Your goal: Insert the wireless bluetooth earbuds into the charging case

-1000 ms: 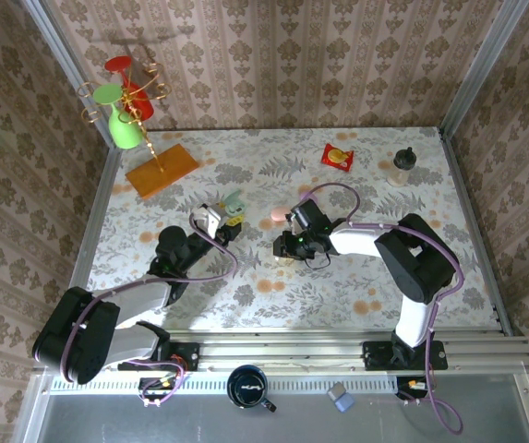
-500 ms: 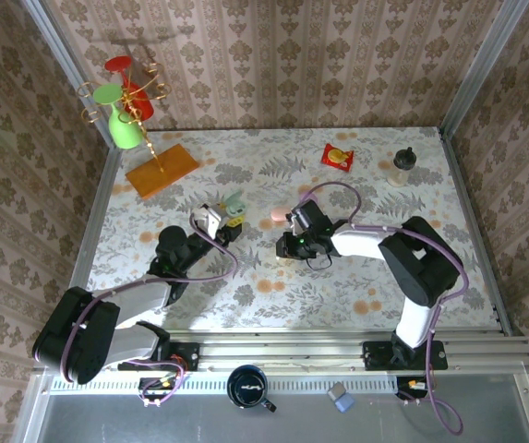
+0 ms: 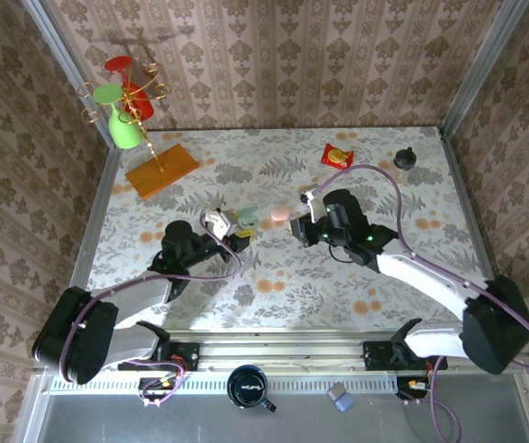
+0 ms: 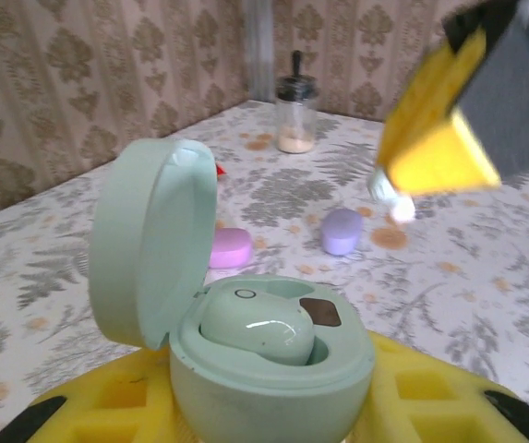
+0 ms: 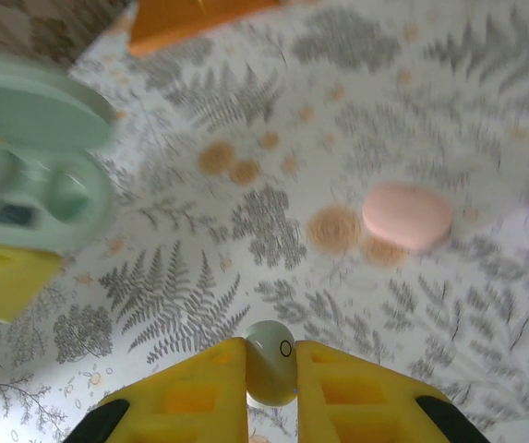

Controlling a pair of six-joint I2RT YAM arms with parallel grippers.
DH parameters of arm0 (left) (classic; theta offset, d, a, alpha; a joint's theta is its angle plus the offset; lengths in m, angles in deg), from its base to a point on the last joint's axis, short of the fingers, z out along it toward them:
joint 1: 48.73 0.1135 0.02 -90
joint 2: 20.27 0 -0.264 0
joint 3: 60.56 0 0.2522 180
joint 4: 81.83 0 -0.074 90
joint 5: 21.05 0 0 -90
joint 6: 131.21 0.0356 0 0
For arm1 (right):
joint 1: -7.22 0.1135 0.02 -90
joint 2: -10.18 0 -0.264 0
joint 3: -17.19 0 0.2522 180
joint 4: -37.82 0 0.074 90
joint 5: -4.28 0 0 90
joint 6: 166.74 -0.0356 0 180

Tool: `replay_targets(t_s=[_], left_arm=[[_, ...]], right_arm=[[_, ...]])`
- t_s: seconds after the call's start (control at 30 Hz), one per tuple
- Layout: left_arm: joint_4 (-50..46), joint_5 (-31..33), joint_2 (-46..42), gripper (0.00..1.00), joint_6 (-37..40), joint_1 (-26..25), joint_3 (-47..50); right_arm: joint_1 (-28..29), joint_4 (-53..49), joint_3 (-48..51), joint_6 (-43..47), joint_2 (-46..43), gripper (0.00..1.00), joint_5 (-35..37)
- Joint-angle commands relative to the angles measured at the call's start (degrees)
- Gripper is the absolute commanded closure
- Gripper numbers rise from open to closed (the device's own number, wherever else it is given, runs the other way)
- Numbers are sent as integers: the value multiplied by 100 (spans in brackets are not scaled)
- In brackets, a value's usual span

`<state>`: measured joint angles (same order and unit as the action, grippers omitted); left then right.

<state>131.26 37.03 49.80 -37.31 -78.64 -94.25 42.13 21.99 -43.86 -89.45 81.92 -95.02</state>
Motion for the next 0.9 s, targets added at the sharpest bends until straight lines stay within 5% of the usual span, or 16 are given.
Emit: replay_targets(t_s=[0.0, 0.37, 0.87], left_arm=[[-97, -612, -81, 63, 183, -167, -142], [-71, -1360, 34, 64, -39, -287, -335], [318, -1561, 128, 64, -258, -305, -425]], right_arm=[[59, -354, -196, 922, -351, 82, -261], [339, -485, -708, 1415, -410, 82, -1230], [584, -450, -828, 1403, -75, 82, -1040]])
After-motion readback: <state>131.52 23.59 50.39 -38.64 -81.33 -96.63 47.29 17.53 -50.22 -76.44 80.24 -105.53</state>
